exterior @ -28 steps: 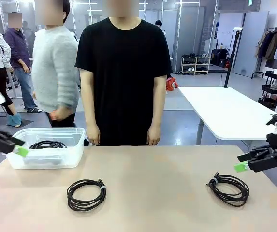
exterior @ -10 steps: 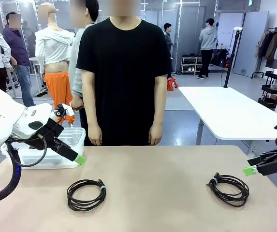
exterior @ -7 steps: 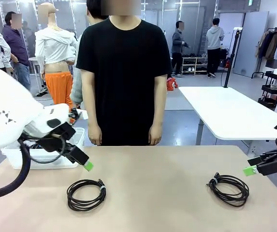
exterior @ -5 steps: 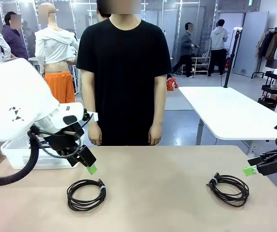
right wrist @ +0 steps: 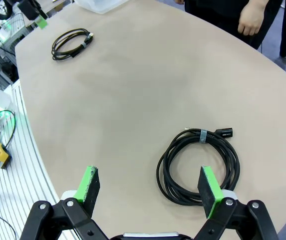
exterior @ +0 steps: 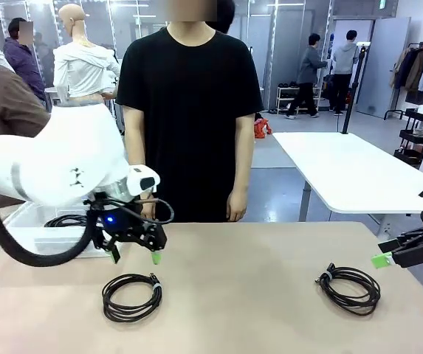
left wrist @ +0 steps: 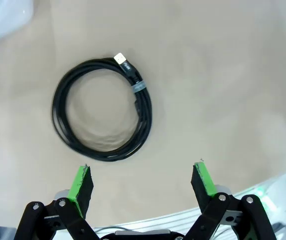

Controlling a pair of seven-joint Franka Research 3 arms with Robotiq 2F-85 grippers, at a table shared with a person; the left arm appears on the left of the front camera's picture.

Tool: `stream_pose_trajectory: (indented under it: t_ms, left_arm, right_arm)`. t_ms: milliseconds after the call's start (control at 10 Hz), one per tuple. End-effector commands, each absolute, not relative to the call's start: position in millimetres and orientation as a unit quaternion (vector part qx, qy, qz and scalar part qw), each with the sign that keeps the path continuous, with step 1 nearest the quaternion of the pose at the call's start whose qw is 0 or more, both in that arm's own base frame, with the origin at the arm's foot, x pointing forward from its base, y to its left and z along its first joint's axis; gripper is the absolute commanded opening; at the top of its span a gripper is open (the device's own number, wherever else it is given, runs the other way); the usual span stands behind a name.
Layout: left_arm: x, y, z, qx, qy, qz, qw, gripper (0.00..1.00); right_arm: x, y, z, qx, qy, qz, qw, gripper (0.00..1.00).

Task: Organize and store the cables.
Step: Place the USB Extension Cable into the Organizing box.

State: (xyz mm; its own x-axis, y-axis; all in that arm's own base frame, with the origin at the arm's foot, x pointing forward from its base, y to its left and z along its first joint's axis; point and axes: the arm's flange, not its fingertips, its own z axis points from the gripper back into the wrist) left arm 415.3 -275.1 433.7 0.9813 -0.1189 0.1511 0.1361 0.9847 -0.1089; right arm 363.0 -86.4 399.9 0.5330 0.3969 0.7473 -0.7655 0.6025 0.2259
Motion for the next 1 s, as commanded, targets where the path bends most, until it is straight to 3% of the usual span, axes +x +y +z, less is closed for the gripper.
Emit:
stream_pose_trajectory:
  t_ms: [0, 900]
  left_arm:
    - [434, -304, 413, -0.053, -0.078, 0.03, 0.995, 1.0]
    - [468, -328, 312, -0.003, -0.109, 0.11, 0.988, 1.0]
  right_arm:
    - [363, -86, 400, 0.277, -0.338, 0.352, 0.828, 1.0]
    - [363, -86, 400, 0.277, -0.338, 0.352, 0.828, 1.0]
